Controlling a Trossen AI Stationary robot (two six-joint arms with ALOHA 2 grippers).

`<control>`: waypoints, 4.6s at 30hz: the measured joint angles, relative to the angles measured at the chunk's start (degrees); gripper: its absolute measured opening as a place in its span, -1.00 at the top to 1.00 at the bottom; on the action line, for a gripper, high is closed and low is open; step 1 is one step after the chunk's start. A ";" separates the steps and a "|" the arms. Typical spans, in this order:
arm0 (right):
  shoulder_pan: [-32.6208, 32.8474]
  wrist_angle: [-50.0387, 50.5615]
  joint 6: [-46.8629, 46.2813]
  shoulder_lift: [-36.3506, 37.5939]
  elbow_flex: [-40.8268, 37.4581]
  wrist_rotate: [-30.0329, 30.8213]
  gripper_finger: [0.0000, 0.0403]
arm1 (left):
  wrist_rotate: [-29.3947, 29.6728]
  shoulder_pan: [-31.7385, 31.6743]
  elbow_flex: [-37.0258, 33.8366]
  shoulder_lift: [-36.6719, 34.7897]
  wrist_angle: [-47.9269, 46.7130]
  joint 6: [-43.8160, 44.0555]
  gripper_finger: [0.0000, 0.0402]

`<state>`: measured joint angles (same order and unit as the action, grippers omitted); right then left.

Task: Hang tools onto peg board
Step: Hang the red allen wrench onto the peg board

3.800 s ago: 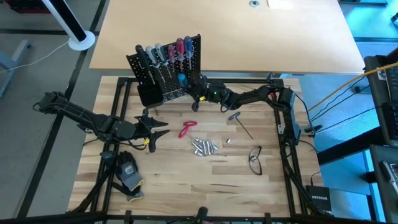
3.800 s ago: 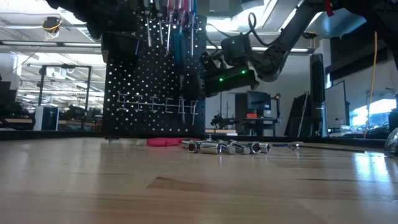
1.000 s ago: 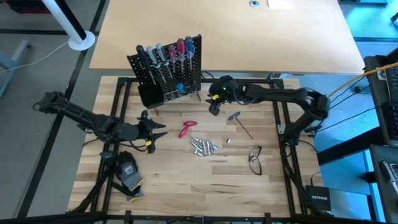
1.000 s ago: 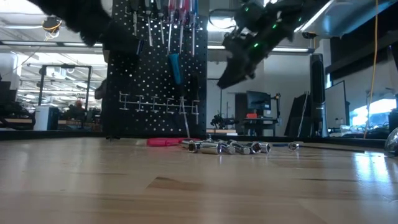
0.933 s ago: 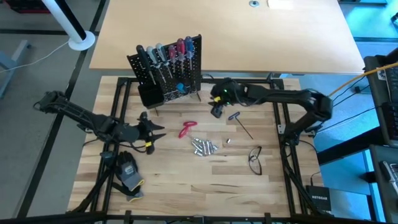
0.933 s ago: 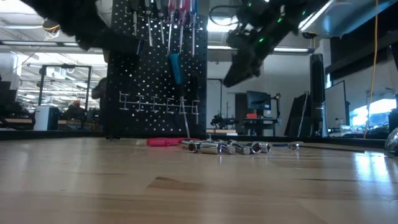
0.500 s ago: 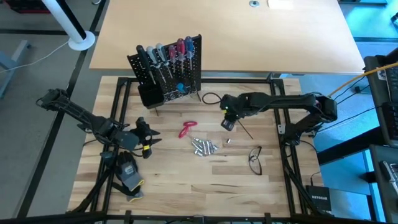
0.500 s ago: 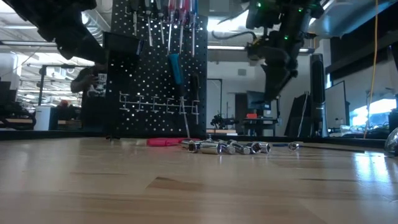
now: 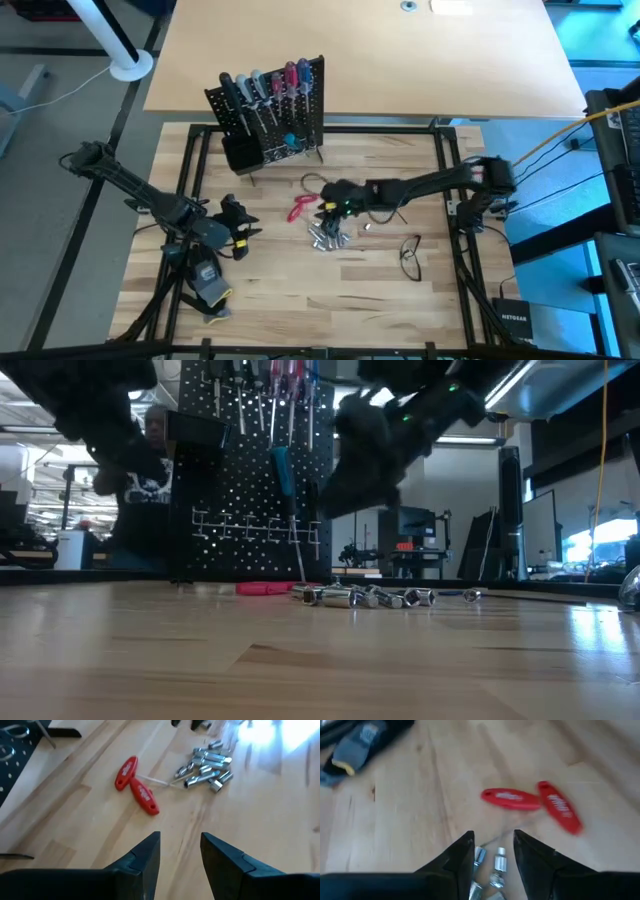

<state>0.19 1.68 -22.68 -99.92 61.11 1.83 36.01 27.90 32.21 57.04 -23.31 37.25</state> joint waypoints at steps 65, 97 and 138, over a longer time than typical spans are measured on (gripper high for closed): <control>0.50 24.18 8.18 -27.61 29.33 9.21 0.93 | 5.55 13.75 0.00 2.33 -2.66 9.28 0.36; 6.29 21.08 16.75 -16.06 29.08 19.71 0.99 | 14.26 16.02 0.02 2.35 3.26 5.56 0.36; 11.03 -49.59 19.88 -5.86 -1.32 -2.76 1.00 | 22.49 9.82 -6.78 8.54 49.98 -12.70 0.36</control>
<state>11.22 -47.91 -2.80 -105.78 59.79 -0.92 58.50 37.72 25.43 65.58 26.67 24.54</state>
